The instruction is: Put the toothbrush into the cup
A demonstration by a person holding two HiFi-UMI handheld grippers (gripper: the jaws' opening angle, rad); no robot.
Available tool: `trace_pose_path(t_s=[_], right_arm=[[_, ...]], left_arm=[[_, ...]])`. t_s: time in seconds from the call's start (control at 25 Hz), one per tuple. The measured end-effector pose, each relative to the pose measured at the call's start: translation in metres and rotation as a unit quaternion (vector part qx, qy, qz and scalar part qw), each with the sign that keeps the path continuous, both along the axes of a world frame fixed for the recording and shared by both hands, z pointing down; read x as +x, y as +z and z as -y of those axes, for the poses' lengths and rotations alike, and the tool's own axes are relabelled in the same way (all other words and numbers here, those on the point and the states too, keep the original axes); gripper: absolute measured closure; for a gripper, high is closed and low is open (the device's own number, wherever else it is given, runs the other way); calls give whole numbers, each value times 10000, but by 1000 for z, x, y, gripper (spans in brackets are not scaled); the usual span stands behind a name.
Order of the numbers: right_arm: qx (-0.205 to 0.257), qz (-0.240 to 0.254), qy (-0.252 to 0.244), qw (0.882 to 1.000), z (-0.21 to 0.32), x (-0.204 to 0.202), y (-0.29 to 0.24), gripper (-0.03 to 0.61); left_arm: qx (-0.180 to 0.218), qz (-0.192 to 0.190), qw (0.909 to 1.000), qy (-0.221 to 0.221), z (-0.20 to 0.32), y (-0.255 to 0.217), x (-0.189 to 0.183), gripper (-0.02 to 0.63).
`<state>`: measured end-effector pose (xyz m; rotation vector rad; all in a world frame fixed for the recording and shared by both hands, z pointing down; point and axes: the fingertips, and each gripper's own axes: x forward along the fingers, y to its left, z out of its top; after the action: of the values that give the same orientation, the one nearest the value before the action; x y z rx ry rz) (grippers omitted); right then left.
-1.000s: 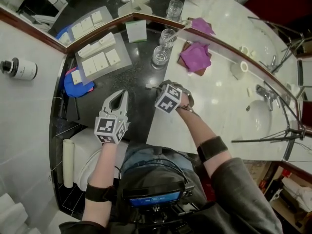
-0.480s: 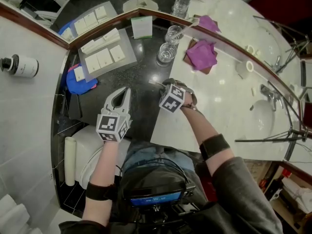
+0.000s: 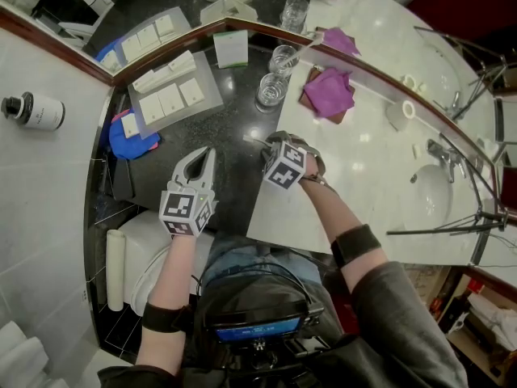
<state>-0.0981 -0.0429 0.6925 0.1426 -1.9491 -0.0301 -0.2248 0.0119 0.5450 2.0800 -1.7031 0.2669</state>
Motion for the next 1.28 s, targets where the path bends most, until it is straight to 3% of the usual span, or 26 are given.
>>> trace_pose_path(t_s=[0.12, 0.32, 0.6, 0.8, 1.04, 1.16, 1.28], right_arm=[[3, 202, 135, 9997, 2, 1, -18, 435], [5, 814, 551, 9952, 11, 4, -64, 515], [9, 1964, 1243, 9726, 17, 23, -143, 561], [-48, 2824, 1966, 9389, 23, 60, -181, 561], [-66, 3760, 2918, 8795, 31, 122, -197, 561], [2, 4096, 3248, 8525, 32, 148, -205, 561], [65, 4262, 3497, 8343, 31, 172, -209, 561]], left_arm=[[48, 14, 10000, 7, 3, -7, 3, 614], [165, 70, 9998, 46, 10, -23, 11, 614], [270, 112, 9994, 185, 14, -45, 30, 614], [284, 140, 9990, 309, 18, -54, 48, 614], [318, 182, 9979, 534, 23, -63, 72, 614], [314, 81, 9978, 581, 24, -67, 82, 614], [312, 22, 9975, 635, 25, -69, 89, 614]])
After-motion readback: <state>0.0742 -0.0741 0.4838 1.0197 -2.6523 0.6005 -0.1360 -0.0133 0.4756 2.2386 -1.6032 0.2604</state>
